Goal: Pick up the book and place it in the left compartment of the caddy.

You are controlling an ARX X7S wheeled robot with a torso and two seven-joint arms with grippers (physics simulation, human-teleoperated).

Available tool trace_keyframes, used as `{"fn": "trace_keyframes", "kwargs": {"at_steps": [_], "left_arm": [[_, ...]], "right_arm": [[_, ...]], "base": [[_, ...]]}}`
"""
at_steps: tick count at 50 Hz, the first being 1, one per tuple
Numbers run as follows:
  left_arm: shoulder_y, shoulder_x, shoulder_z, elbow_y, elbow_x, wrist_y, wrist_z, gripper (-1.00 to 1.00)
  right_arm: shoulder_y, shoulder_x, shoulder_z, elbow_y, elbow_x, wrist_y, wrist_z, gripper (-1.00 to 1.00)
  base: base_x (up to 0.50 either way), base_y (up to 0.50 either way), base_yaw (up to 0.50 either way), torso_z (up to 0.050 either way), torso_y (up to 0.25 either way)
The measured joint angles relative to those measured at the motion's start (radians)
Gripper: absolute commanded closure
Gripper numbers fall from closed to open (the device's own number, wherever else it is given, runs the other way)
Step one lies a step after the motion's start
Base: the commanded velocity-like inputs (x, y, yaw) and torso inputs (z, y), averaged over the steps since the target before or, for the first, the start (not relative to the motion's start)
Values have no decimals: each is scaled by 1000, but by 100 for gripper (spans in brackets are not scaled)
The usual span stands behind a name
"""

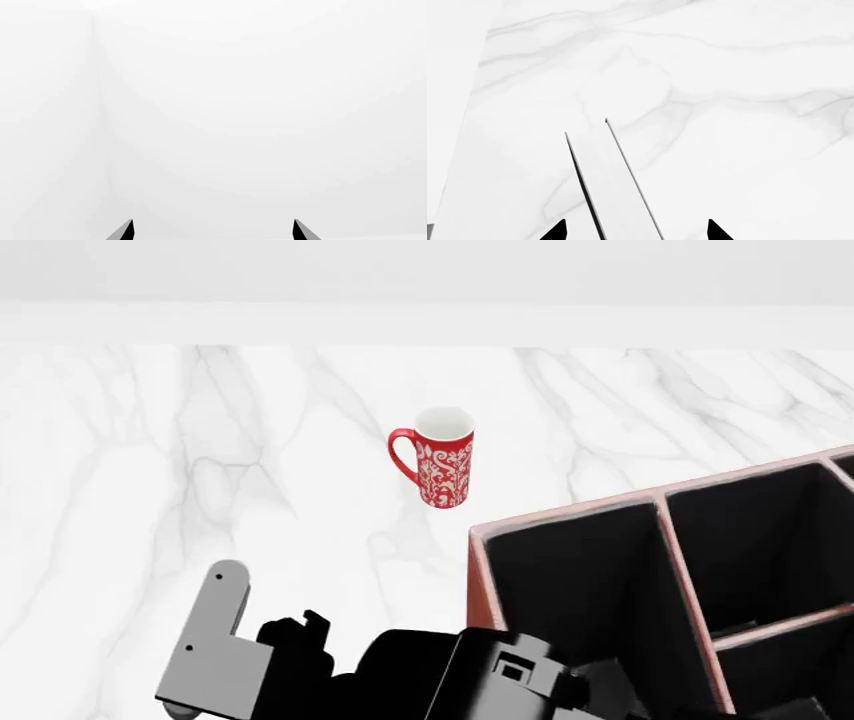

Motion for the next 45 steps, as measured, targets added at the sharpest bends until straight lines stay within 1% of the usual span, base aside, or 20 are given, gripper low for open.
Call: {"fn": "trace_keyframes", "kwargs": {"at_steps": [45], "left_arm": [[22, -10, -12, 6, 2, 13, -6, -100]], "right_arm": [[-78, -37, -21, 93, -44, -75, -25, -100]], "base": [[0, 0, 0, 0, 0]]}}
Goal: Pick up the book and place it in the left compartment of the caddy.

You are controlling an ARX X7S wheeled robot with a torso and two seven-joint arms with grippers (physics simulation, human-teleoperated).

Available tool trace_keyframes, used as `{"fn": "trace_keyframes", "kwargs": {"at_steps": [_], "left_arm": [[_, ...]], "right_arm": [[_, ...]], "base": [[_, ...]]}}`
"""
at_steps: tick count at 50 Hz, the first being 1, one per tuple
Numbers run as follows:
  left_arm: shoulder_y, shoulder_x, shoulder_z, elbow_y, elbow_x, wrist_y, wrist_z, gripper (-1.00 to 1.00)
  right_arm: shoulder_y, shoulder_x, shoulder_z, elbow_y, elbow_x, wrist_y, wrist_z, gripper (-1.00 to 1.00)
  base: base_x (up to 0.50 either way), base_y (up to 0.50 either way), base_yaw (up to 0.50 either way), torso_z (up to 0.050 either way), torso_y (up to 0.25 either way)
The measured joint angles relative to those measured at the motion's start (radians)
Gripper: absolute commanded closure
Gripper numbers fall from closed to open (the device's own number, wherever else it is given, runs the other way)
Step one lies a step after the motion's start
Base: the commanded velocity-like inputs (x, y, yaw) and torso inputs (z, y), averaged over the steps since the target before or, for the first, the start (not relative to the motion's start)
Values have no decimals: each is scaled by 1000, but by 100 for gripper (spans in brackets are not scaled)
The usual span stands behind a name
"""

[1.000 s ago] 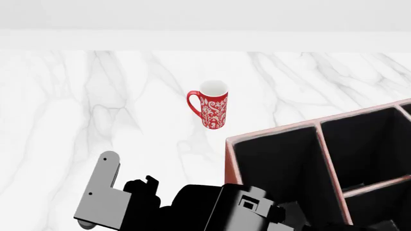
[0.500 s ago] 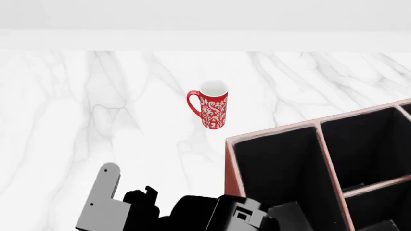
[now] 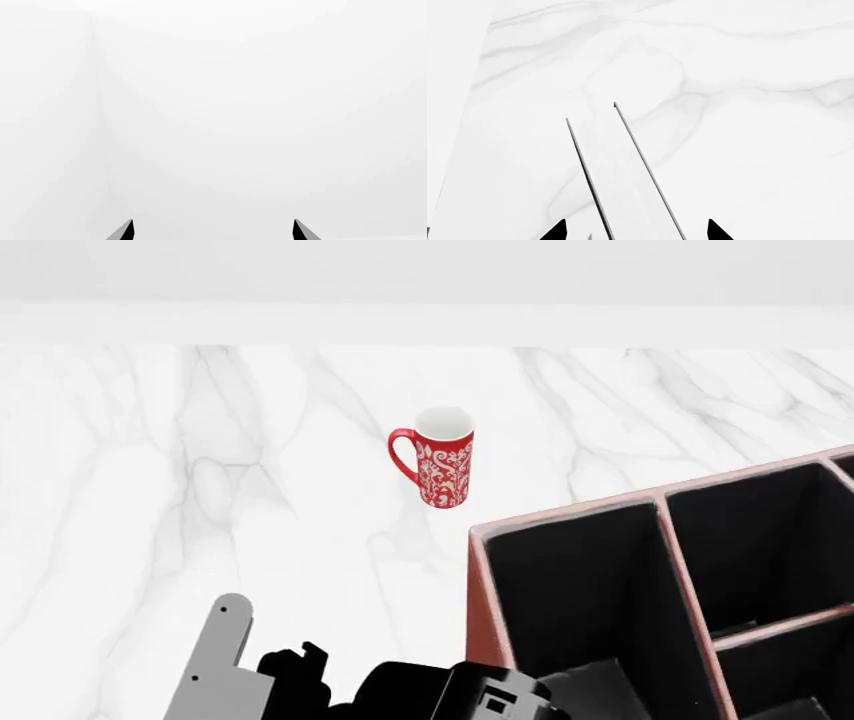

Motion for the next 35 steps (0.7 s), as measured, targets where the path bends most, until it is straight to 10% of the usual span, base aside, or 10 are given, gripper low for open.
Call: {"fn": "trace_keyframes", "kwargs": {"at_steps": [25, 26, 35], "left_arm": [[22, -6, -23, 8, -4, 6, -4, -100], [23, -6, -25, 8, -4, 6, -4, -100], [35, -9, -36, 9, -5, 11, -7, -100]], "right_arm": [[-23, -10, 4, 36, -15, -31, -1, -100], [-24, -10, 4, 36, -14, -31, -1, 100], [-24, -8, 10, 30, 7, -26, 9, 100]], "base": [[0, 0, 0, 0, 0], [0, 0, 0, 0, 0], [0, 0, 0, 0, 0]]}}
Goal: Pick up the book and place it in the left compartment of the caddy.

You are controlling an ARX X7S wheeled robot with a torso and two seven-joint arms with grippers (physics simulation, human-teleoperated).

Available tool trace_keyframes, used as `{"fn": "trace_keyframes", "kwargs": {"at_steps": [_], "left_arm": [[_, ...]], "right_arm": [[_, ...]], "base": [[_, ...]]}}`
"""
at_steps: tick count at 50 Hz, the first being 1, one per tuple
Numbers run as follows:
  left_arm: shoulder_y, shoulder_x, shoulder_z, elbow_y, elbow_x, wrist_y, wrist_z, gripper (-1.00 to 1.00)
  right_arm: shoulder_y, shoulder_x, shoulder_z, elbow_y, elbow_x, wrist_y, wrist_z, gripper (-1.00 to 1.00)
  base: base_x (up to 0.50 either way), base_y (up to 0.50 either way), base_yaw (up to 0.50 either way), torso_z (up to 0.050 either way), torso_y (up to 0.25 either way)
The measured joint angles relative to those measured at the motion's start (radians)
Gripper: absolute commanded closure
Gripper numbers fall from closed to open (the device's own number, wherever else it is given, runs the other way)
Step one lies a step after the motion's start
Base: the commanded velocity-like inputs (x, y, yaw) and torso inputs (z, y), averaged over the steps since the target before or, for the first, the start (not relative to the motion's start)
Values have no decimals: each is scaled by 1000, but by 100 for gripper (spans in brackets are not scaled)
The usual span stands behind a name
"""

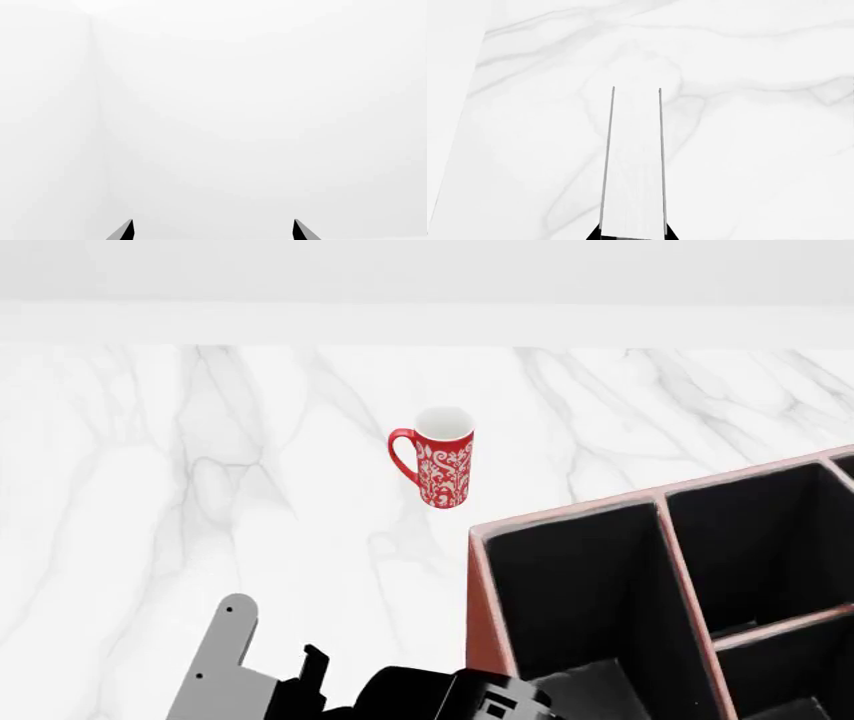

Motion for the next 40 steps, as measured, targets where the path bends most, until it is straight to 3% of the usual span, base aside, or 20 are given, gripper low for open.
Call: {"fn": "trace_keyframes", "kwargs": {"at_steps": [19, 40], "left_arm": [[23, -6, -17, 0, 1, 12, -3, -100], [43, -7, -33, -2, 3, 21, -5, -100]], "right_arm": [[-3, 5, 12, -15, 37, 31, 41, 100], [39, 53, 84, -152, 162, 174, 212, 100]], "base": [[0, 0, 0, 0, 0], [0, 0, 0, 0, 0]]}}
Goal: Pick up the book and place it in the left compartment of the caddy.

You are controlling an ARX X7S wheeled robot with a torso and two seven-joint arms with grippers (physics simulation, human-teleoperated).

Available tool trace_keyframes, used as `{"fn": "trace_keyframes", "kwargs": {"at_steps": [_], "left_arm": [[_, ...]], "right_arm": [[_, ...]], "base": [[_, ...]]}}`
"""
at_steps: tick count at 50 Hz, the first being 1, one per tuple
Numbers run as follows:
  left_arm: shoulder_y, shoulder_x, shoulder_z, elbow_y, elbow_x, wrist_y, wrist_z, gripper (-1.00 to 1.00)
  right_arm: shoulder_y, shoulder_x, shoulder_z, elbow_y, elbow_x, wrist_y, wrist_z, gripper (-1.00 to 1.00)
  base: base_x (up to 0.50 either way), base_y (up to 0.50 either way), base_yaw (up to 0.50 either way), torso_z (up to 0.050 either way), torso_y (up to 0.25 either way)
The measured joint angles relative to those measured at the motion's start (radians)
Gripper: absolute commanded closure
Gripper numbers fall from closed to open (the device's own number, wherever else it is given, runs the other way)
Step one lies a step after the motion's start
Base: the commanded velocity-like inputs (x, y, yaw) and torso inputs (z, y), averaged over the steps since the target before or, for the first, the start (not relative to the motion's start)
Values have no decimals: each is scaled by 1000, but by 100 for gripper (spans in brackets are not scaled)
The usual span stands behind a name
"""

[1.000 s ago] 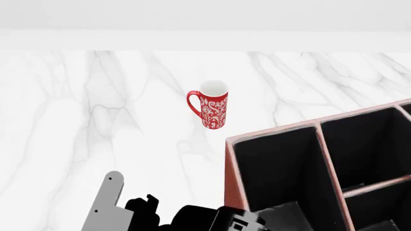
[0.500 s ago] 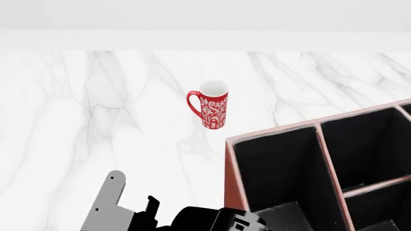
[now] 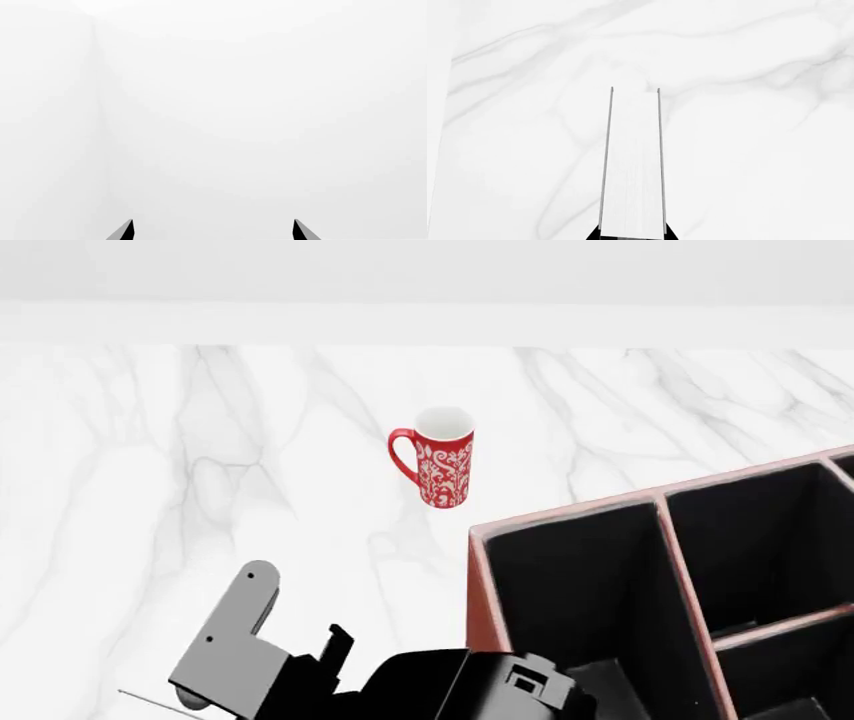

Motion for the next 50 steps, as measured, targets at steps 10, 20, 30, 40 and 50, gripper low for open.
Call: {"fn": "trace_keyframes", "kwargs": {"at_steps": [10, 20, 30, 40, 50], "left_arm": [[5, -2, -1, -2, 3, 5, -2, -100], [12, -2, -8, -2, 2, 6, -2, -100], [17, -2, -11, -4, 4, 9, -1, -100], [23, 2, -22, -6, 1, 9, 2, -100], [26, 2, -26, -6, -2, 9, 3, -100]], "right_arm": [[30, 16, 69, -57, 116, 85, 126, 100], [63, 19, 155, -75, 261, 170, 293, 100], [97, 21, 234, -68, 393, 228, 445, 100], [125, 30, 299, -76, 519, 266, 581, 100], [150, 50, 359, -102, 637, 280, 701, 100]], "base": [[0, 0, 0, 0, 0], [0, 0, 0, 0, 1], [0, 0, 0, 0, 1], [0, 0, 0, 0, 1], [0, 0, 0, 0, 1]]}}
